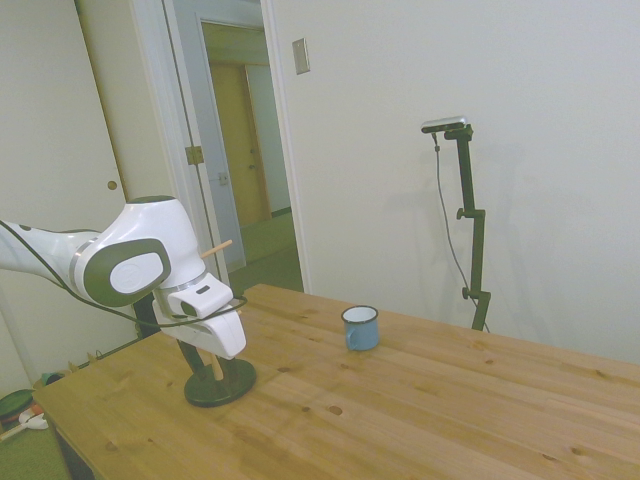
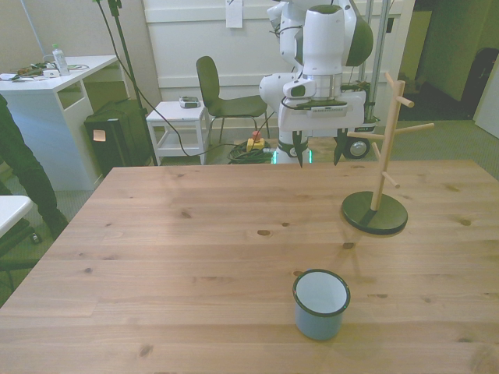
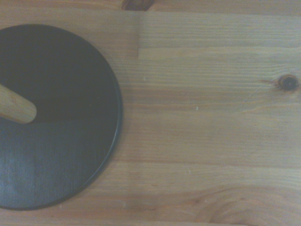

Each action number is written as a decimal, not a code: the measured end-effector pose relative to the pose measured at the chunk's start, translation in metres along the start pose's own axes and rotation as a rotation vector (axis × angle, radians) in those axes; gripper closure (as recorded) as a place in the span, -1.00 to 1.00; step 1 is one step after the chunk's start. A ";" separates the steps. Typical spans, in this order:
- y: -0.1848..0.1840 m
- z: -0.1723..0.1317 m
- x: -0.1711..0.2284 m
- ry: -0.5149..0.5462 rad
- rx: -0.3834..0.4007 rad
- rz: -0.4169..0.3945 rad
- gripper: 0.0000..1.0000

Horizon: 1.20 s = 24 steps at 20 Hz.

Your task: Hang the mug

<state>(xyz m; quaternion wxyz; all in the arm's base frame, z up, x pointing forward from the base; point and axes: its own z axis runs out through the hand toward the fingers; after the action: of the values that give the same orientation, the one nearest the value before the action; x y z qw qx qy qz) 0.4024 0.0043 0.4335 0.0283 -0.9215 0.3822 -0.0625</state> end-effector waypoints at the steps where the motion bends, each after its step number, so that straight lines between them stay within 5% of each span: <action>1: 0.000 0.001 0.000 -0.002 -0.001 0.000 -1.00; 10: 0.009 -0.006 0.031 -0.005 0.005 0.045 -1.00; 18: 0.033 -0.035 0.113 -0.005 0.000 0.110 -1.00; 24: 0.014 -0.064 0.169 0.018 -0.028 0.073 -1.00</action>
<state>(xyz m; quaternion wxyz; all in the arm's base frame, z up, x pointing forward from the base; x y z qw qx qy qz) 0.5026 -0.1257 0.5118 0.0143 -0.9066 0.4169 -0.0641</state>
